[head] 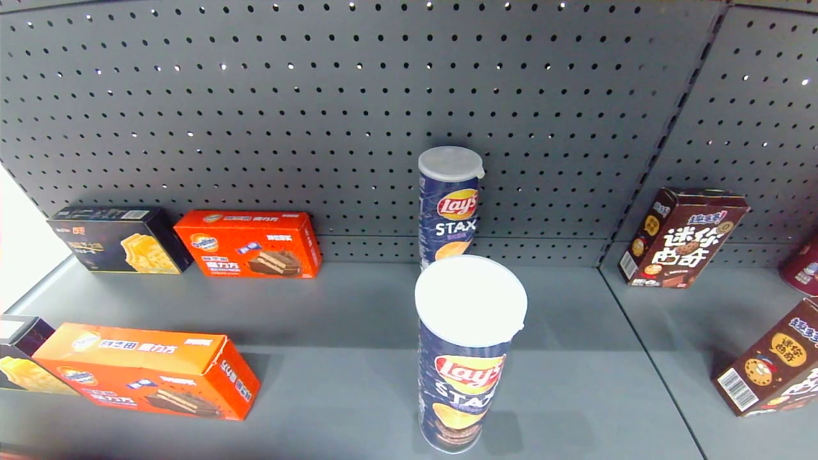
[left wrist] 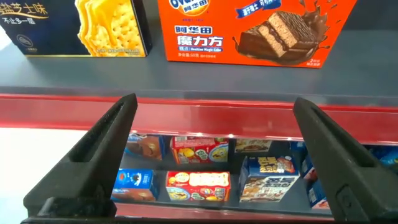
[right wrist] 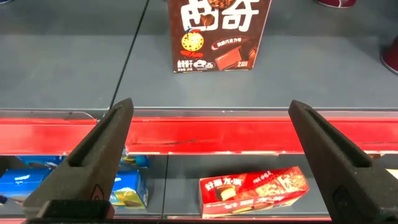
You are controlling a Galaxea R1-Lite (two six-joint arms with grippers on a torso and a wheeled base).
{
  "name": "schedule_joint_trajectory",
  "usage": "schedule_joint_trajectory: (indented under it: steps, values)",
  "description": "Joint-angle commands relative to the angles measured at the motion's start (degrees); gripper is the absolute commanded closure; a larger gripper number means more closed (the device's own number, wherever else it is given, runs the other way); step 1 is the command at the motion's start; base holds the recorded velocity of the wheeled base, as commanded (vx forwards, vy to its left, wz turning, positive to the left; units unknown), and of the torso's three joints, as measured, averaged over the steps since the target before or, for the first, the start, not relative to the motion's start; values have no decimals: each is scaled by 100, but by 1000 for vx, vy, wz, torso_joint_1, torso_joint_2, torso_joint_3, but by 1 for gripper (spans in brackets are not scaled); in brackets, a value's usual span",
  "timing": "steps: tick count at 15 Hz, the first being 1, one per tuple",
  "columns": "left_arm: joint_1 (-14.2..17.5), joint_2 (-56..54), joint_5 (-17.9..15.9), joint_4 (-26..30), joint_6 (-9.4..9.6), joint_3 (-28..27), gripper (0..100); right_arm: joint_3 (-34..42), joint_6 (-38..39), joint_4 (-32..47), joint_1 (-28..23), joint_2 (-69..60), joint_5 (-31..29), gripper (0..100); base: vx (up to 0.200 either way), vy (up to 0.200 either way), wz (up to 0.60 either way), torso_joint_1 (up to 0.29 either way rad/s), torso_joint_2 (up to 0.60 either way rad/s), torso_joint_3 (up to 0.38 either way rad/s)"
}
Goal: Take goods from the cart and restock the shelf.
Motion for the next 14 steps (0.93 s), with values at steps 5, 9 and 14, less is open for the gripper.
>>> schedule_joint_trajectory:
  steps: [5,9,14]
  values:
    - [0,-3,-16,-1,-9,-1,0,0,9,-2,0,-22,57,0,0,0,0,0,0,0]
    - [0,-3,-104,-1,-26,-1,0,0,88,-2,0,-22,92,0,0,0,0,0,0,0]
    - [0,-3,-95,-1,-18,-1,0,0,-114,-2,0,-22,57,0,0,0,0,0,0,0]
